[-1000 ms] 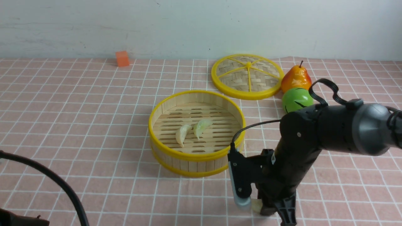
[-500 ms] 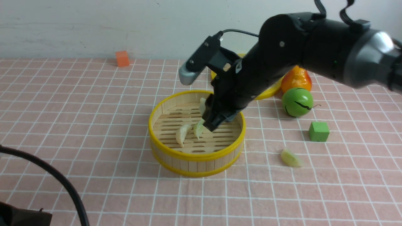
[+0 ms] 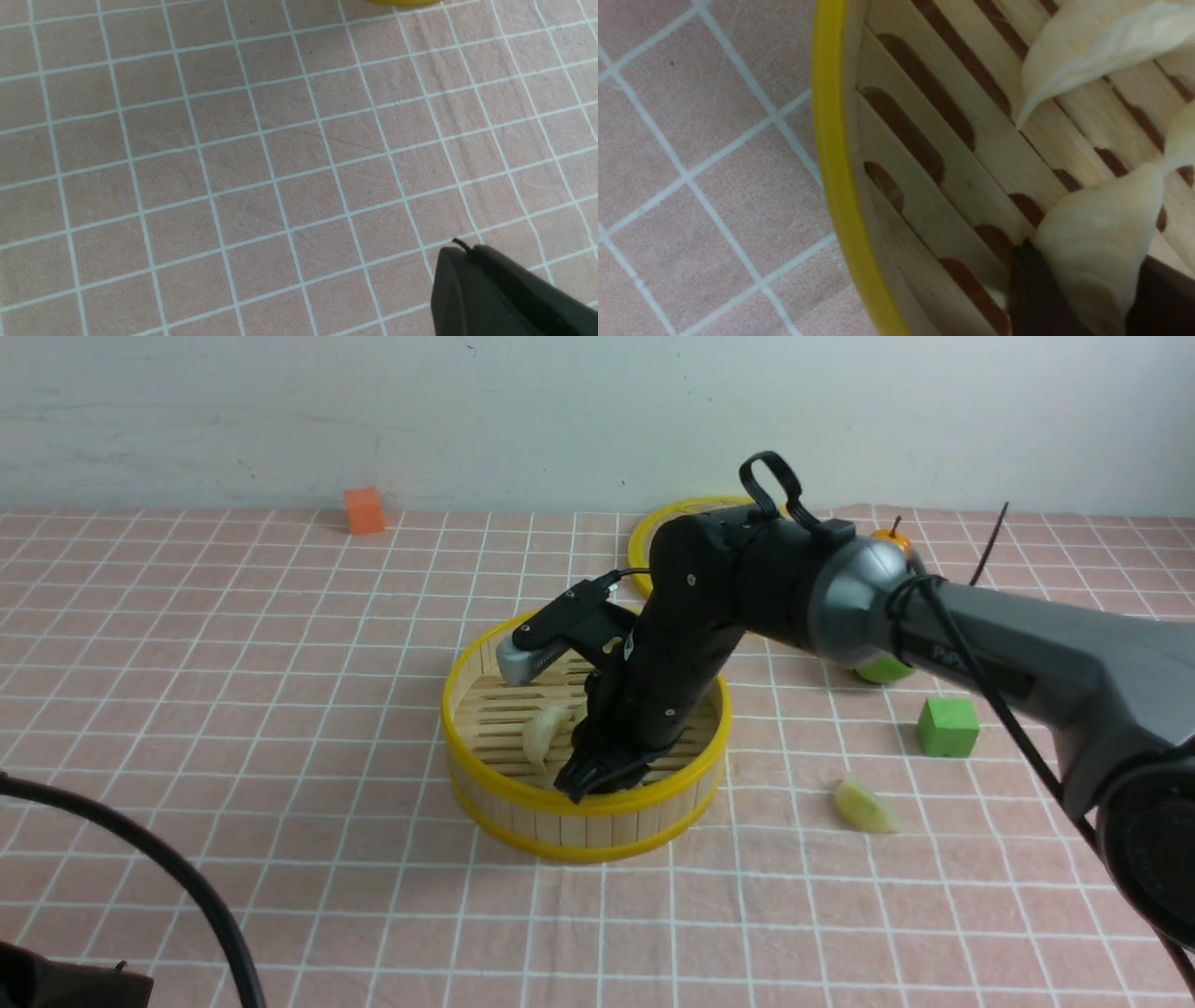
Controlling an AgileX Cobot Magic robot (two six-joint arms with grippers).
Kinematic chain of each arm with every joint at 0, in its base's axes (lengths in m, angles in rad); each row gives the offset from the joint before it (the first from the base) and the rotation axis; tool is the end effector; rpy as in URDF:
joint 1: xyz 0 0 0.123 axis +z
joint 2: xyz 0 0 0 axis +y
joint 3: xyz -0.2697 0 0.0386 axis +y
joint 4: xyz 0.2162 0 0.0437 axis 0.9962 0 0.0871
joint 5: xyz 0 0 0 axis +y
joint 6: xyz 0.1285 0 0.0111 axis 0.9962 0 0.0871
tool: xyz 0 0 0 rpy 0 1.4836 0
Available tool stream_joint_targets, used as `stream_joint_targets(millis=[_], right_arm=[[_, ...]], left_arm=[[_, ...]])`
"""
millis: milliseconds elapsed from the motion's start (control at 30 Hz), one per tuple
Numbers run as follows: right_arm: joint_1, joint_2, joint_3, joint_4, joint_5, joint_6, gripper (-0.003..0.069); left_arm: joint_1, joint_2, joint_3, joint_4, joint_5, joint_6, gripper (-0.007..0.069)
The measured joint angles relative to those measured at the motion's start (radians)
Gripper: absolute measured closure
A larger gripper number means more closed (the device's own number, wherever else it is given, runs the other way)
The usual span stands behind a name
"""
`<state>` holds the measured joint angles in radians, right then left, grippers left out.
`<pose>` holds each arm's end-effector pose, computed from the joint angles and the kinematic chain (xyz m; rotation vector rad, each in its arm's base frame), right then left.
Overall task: Put the dumplings into the steamer on the table with the pink tablecloth.
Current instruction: 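Place the dumpling in the bamboo steamer basket with the right gripper, then reach for and grasp a dumpling lying on the table beside the steamer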
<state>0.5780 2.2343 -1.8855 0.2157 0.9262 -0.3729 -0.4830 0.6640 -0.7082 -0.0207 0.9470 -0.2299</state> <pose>0.3760 0.2716 0.1615 -1.1451 2.5154 0.3271 0.0997 -0.0548 0.2788 0.2986 2.3985 -0.3590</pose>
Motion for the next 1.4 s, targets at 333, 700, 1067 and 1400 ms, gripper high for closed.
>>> stream_joint_targets(millis=[333, 700, 1067, 1400], right_arm=[[-0.002, -0.103, -0.085, -0.088, 0.198, 0.030, 0.0077], [-0.192, -0.308, 0.078, -0.127, 0.304, 0.068, 0.0142], [-0.306, -0.260, 0.375, -0.118, 0.011, 0.043, 0.0160], [-0.305, -0.151, 0.375, -0.137, -0.047, 0.041, 0.0349]], left_arm=[[0.000, 0.000, 0.000, 0.001, 0.000, 0.000, 0.0638], [0.000, 0.000, 0.000, 0.005, -0.007, 0.000, 0.0637], [0.000, 0.000, 0.000, 0.006, 0.007, 0.048, 0.0636], [0.000, 0.000, 0.000, 0.005, 0.032, 0.049, 0.0629]])
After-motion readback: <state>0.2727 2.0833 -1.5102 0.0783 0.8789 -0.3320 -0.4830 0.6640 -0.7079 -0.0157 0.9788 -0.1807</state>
